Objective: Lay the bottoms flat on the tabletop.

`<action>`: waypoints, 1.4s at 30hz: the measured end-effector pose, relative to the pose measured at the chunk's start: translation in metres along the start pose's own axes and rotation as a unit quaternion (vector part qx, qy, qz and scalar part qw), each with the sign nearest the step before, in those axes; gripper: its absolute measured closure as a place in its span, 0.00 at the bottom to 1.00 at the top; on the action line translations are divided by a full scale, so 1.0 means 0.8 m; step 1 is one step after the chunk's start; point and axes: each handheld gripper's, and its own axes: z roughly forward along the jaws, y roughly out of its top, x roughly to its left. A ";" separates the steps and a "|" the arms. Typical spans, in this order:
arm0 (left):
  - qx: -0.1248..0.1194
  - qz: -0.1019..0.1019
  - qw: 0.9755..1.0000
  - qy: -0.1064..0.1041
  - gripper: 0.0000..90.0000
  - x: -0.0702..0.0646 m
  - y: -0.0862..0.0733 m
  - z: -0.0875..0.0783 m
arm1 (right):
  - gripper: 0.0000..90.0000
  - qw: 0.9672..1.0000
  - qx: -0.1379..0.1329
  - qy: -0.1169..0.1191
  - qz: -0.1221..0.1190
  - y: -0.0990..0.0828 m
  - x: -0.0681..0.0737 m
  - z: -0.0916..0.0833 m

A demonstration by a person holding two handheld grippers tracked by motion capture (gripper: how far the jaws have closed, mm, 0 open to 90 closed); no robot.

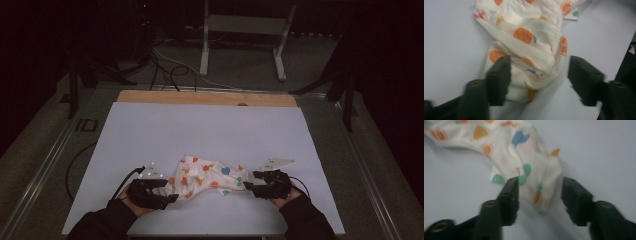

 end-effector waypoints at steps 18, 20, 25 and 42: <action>-0.033 -0.030 0.999 0.008 0.24 0.053 0.059 0.021 | 0.12 0.998 -0.058 -0.005 0.005 0.056 -0.024 0.003; -0.027 -0.036 0.999 0.008 0.28 0.060 0.063 0.031 | 0.27 0.999 -0.043 -0.007 0.006 0.063 -0.026 0.016; -0.013 -0.051 0.998 0.025 0.34 0.075 0.068 0.058 | 0.52 1.000 0.004 0.002 0.019 0.065 -0.032 0.044; 0.013 -0.074 0.997 0.021 0.61 0.091 0.072 0.114 | 0.99 0.996 0.087 0.006 0.022 0.037 -0.037 0.067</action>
